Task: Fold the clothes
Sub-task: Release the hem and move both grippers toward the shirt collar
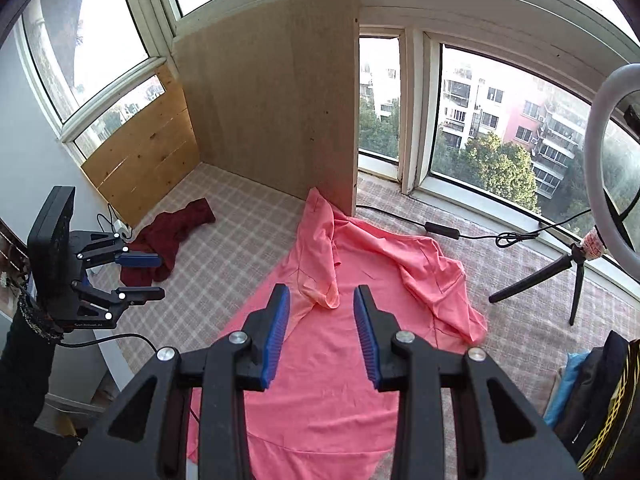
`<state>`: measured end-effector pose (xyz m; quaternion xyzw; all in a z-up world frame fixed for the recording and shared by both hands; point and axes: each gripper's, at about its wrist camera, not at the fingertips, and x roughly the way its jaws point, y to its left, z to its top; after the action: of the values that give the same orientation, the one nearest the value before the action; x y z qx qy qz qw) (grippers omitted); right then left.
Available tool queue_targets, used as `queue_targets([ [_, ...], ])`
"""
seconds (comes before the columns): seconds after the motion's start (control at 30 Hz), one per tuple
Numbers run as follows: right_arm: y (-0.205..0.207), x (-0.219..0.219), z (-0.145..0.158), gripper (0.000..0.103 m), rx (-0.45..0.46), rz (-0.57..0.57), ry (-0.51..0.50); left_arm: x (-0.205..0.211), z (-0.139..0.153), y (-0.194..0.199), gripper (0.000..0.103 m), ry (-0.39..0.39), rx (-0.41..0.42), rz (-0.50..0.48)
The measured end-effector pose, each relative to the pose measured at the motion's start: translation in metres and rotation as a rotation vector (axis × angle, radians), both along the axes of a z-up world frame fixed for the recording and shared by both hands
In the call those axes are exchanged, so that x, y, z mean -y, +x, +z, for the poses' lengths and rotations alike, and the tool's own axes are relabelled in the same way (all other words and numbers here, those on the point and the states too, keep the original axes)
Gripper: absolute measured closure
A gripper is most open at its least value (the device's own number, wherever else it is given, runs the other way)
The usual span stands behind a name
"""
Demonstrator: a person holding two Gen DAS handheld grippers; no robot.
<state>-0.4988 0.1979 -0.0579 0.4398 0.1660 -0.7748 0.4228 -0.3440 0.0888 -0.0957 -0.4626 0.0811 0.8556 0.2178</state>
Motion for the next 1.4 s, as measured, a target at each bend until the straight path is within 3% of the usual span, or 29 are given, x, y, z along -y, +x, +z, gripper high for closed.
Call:
queue_targets([
  [0.07, -0.025, 0.019, -0.037, 0.07, -0.007, 0.004, 0.076, -0.023, -0.021, -0.018, 0.065, 0.038, 0.031, -0.006],
  [0.13, -0.051, 0.034, -0.074, 0.07, 0.046, 0.0, 0.106, -0.038, -0.044, -0.037, 0.065, 0.068, 0.066, -0.01],
  [0.23, -0.087, 0.057, -0.121, 0.07, 0.052, -0.002, 0.148, -0.055, -0.076, -0.061, 0.065, 0.044, 0.107, -0.007],
  [0.33, -0.12, 0.081, -0.152, 0.07, 0.058, 0.006, 0.158, -0.058, -0.103, -0.08, 0.065, 0.035, 0.142, -0.01],
  [0.43, -0.14, 0.11, -0.177, 0.068, 0.047, 0.084, 0.183, -0.054, -0.12, -0.093, 0.065, 0.032, 0.166, -0.005],
  [0.63, -0.154, 0.154, -0.219, 0.063, 0.011, 0.231, 0.268, -0.04, -0.135, -0.096, 0.065, 0.062, 0.188, -0.003],
  [0.83, -0.15, 0.165, -0.234, 0.063, 0.019, 0.347, 0.266, -0.035, -0.14, -0.1, 0.064, 0.047, 0.187, -0.006],
  [0.87, -0.149, 0.165, -0.234, 0.067, 0.026, 0.362, 0.258, -0.034, -0.141, -0.102, 0.064, 0.038, 0.183, -0.003],
  [0.9, -0.148, 0.165, -0.233, 0.09, 0.035, 0.372, 0.255, -0.034, -0.143, -0.103, 0.064, 0.032, 0.183, 0.001],
  [0.93, -0.147, 0.165, -0.232, 0.101, 0.046, 0.377, 0.256, -0.033, -0.145, -0.104, 0.064, 0.036, 0.19, 0.003],
  [1.0, -0.144, 0.165, -0.225, 0.101, 0.017, 0.384, 0.261, -0.032, -0.149, -0.104, 0.064, 0.046, 0.204, 0.002],
  [1.07, -0.151, 0.162, -0.213, 0.101, -0.079, 0.299, 0.25, -0.034, -0.152, -0.104, 0.064, 0.036, 0.207, -0.003],
  [1.1, -0.156, 0.159, -0.208, 0.101, -0.118, 0.25, 0.24, -0.034, -0.154, -0.104, 0.064, 0.033, 0.207, -0.003],
  [1.17, -0.164, 0.156, -0.204, 0.1, -0.101, 0.213, 0.224, -0.033, -0.153, -0.104, 0.064, 0.043, 0.207, -0.002],
  [1.2, -0.166, 0.154, -0.204, 0.093, -0.089, 0.203, 0.228, -0.032, -0.152, -0.104, 0.064, 0.047, 0.203, -0.001],
  [1.23, -0.165, 0.153, -0.202, 0.077, -0.095, 0.193, 0.241, -0.031, -0.151, -0.104, 0.064, 0.048, 0.198, -0.001],
  [1.3, -0.157, 0.148, -0.195, 0.061, -0.131, 0.185, 0.248, -0.03, -0.15, -0.103, 0.064, 0.04, 0.187, -0.002],
  [1.33, -0.151, 0.143, -0.188, 0.061, -0.146, 0.193, 0.227, -0.03, -0.148, -0.104, 0.064, 0.036, 0.179, -0.001],
  [1.4, -0.142, 0.134, -0.177, 0.061, -0.064, 0.235, 0.142, -0.029, -0.145, -0.105, 0.064, 0.04, 0.161, 0.0],
])
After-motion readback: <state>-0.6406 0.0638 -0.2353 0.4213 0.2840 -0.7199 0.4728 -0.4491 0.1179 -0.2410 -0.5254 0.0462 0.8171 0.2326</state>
